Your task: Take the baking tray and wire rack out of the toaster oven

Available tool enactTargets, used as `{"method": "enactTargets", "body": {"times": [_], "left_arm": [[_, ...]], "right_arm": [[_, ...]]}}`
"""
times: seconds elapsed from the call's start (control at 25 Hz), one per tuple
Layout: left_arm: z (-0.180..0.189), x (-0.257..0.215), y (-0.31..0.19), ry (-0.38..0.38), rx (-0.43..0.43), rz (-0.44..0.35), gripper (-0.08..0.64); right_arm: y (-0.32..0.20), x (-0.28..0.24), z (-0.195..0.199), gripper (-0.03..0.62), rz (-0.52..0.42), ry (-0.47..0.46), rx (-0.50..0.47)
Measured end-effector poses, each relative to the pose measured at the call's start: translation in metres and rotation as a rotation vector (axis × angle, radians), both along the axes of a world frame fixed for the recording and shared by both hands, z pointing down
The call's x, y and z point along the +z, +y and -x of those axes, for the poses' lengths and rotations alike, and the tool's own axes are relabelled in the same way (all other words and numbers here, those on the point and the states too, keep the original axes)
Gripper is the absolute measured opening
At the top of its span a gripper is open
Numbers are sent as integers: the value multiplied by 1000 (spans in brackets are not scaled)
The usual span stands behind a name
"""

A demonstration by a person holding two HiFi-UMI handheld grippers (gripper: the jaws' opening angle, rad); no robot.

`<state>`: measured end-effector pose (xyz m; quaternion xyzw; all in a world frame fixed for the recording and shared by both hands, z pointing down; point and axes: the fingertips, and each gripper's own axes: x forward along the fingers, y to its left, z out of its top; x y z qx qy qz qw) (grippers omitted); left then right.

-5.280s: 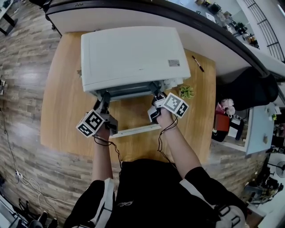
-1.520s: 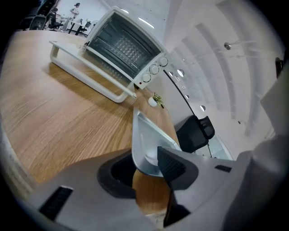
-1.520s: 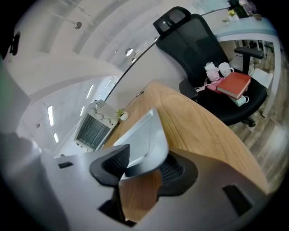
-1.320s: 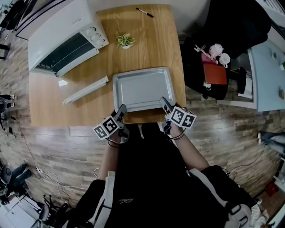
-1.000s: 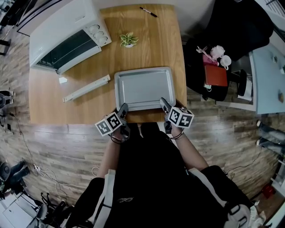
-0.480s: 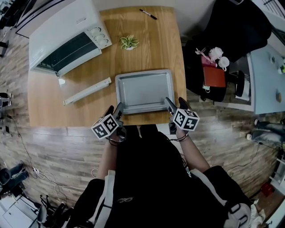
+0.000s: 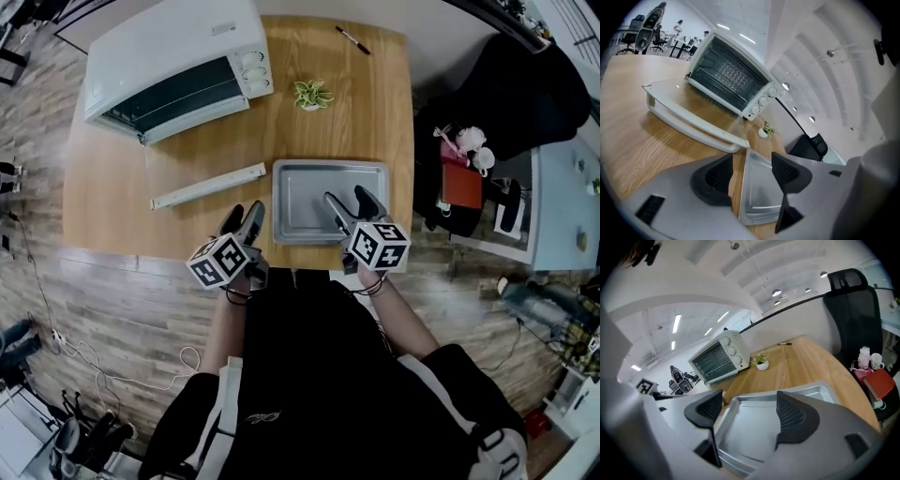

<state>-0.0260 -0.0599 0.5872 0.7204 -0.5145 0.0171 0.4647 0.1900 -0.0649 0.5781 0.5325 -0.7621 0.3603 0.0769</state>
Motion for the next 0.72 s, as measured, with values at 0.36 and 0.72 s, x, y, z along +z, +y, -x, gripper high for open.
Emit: {"method": "enactTargets", "body": {"times": [0.36, 0.72], "left_arm": [[73, -13, -35, 54, -88, -31, 258], [144, -24, -90, 127, -166, -57, 258]], "right_arm": [[-50, -12, 92, 370, -7, -20, -97], [-110, -24, 182, 369, -11, -74, -157]]}}
